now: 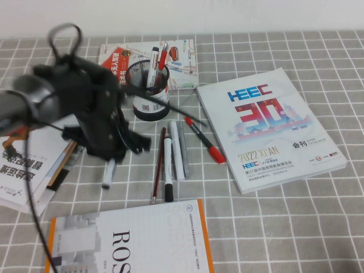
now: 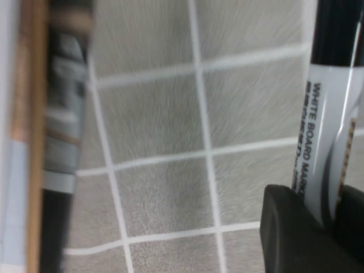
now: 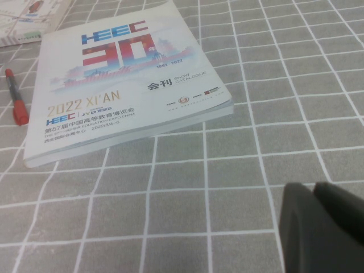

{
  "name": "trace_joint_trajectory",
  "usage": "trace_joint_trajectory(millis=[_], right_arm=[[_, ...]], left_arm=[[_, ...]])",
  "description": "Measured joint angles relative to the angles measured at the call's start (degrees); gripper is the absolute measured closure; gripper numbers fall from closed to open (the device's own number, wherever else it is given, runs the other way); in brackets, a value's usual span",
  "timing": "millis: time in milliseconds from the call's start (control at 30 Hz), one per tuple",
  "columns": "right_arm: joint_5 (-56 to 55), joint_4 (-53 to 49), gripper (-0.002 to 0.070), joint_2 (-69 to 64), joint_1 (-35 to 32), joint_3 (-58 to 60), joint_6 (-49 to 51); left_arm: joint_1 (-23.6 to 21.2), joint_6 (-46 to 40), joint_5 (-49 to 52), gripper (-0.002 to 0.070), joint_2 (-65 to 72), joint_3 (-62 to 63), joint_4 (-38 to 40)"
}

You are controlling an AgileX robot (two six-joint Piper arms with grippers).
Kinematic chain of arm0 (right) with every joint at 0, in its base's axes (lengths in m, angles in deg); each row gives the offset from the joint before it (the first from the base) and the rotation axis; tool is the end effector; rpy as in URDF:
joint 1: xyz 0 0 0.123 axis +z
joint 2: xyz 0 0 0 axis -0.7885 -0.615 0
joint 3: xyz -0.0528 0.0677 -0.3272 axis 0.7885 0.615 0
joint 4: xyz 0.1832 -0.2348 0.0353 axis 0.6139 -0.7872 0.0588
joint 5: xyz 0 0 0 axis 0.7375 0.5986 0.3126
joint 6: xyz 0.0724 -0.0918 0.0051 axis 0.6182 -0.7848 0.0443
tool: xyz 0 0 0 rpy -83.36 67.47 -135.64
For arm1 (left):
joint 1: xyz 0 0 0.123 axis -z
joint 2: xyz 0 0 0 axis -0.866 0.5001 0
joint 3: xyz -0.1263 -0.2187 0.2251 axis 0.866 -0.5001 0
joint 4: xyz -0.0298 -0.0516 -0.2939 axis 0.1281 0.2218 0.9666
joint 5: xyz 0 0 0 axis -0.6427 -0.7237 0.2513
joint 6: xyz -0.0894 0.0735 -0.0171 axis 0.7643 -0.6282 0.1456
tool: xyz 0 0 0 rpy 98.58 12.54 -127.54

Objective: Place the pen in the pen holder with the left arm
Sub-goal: Pick up the pen on the table, then place the pen onto the pen holder

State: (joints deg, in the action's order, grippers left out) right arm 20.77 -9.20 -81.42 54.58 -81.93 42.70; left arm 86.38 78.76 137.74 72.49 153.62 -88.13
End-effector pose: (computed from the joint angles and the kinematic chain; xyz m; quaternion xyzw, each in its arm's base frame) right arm 0.0721 0.0101 0.1618 0.0389 0.8055 0.0902 0.5844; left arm 0.4066 -0.1847 0.2144 0.1291 0.9828 0.0253 0.1295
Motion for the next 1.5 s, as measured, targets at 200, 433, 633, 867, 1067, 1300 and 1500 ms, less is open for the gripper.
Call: trace_joint_trajectory(millis=[200, 433, 633, 867, 1067, 1300, 1500], right_arm=[[0.0, 0.0, 0.0688, 0.0, 0.0, 0.0, 0.0], [0.0, 0.0, 0.0689, 0.0, 0.0, 0.0, 0.0], [0.0, 0.0, 0.0689, 0.0, 0.0, 0.0, 0.0], [0.0, 0.0, 0.0689, 0.0, 0.0, 0.0, 0.0], [0.0, 0.0, 0.0689, 0.0, 0.0, 0.0, 0.0], [0.0, 0.0, 0.0689, 0.0, 0.0, 0.0, 0.0], [0.0, 0.0, 0.0689, 0.0, 0.0, 0.0, 0.0]], left_arm=[[0.0, -0.09, -8.71, 0.0567, -10.96, -3.6, 0.0], [0.0, -0.74, -39.92, 0.0567, -21.24, -17.0, -0.98], [0.0, -3.43, -66.2, 0.0567, -20.51, -22.7, -1.77], [0.0, -9.8, -82.99, 0.0567, -12.41, -22.82, 0.49], [-2.19, -10.32, -85.1, 0.0567, -4.36, -18.07, 2.8], [-4.65, -6.48, -85.57, 0.0567, 3.14, -9.8, 3.21], [-5.44, -5.91, -86.32, 0.0567, 7.71, -4.22, 3.21]])
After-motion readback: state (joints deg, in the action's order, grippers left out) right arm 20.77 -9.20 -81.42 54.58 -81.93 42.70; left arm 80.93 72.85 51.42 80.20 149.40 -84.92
